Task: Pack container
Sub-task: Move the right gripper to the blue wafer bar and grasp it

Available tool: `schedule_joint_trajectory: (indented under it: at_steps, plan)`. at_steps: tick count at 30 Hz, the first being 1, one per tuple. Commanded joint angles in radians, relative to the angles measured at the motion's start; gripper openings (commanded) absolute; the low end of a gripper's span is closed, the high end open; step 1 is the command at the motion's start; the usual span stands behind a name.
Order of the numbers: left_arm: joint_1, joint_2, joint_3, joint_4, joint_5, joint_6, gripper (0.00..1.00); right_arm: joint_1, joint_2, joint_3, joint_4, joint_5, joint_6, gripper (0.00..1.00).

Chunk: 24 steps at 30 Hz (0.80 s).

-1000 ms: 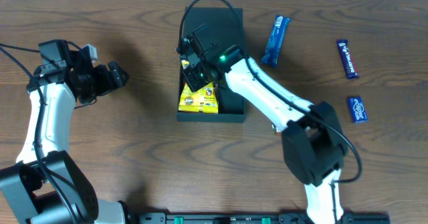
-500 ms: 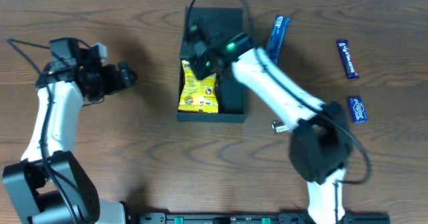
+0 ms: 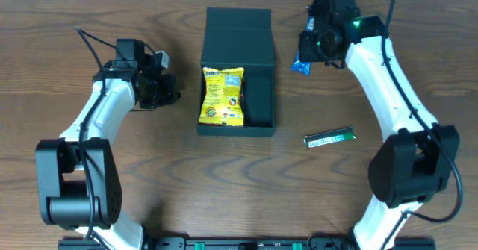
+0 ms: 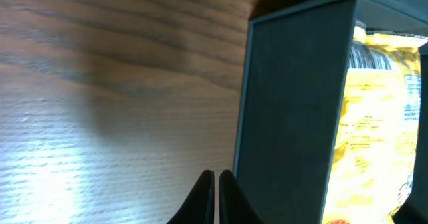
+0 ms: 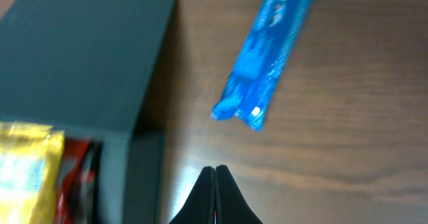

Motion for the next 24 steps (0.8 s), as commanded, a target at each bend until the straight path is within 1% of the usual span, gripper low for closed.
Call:
schedule_joint_trajectory:
  at_steps: [1, 2, 4, 7, 8, 11, 13, 18, 21, 22, 23, 24]
  plan:
    - [-0.008, 0.019, 0.021, 0.015, 0.026, -0.049, 0.06, -0.049, 0.036, -0.013, 0.056, 0.007, 0.119, 0.01]
    - [-0.011, 0.02, 0.021, 0.02, 0.027, -0.051, 0.06, -0.057, 0.057, -0.013, 0.086, 0.008, 0.149, 0.01]
    - [-0.013, 0.02, 0.021, 0.027, 0.027, -0.07, 0.06, -0.057, 0.091, -0.013, 0.123, 0.019, 0.182, 0.04]
    - [-0.024, 0.02, 0.021, 0.034, 0.027, -0.077, 0.06, -0.051, 0.151, 0.0, 0.163, 0.05, 0.235, 0.04]
    - [-0.029, 0.02, 0.021, 0.034, 0.027, -0.08, 0.06, -0.051, 0.17, 0.018, 0.164, 0.063, 0.254, 0.02]
    - [-0.048, 0.023, 0.021, 0.043, 0.008, -0.097, 0.06, -0.051, 0.229, 0.125, 0.153, 0.056, 0.262, 0.02]
    - [-0.05, 0.024, 0.021, 0.053, 0.003, -0.114, 0.06, -0.051, 0.278, 0.241, 0.115, 0.058, 0.245, 0.01]
    - [-0.048, 0.024, 0.021, 0.056, 0.003, -0.118, 0.06, -0.053, 0.444, 0.542, -0.077, 0.071, 0.224, 0.02]
    - [-0.048, 0.024, 0.021, 0.056, 0.003, -0.118, 0.06, -0.055, 0.517, 0.645, -0.162, 0.069, 0.225, 0.03]
    - [-0.048, 0.024, 0.021, 0.056, 0.004, -0.118, 0.06, -0.055, 0.524, 0.652, -0.171, 0.066, 0.225, 0.11]
    - [-0.048, 0.024, 0.021, 0.056, 0.003, -0.118, 0.06, -0.055, 0.524, 0.651, -0.175, 0.067, 0.225, 0.23]
    - [-0.048, 0.024, 0.021, 0.056, 0.003, -0.117, 0.06, -0.053, 0.524, 0.651, -0.181, 0.067, 0.225, 0.45]
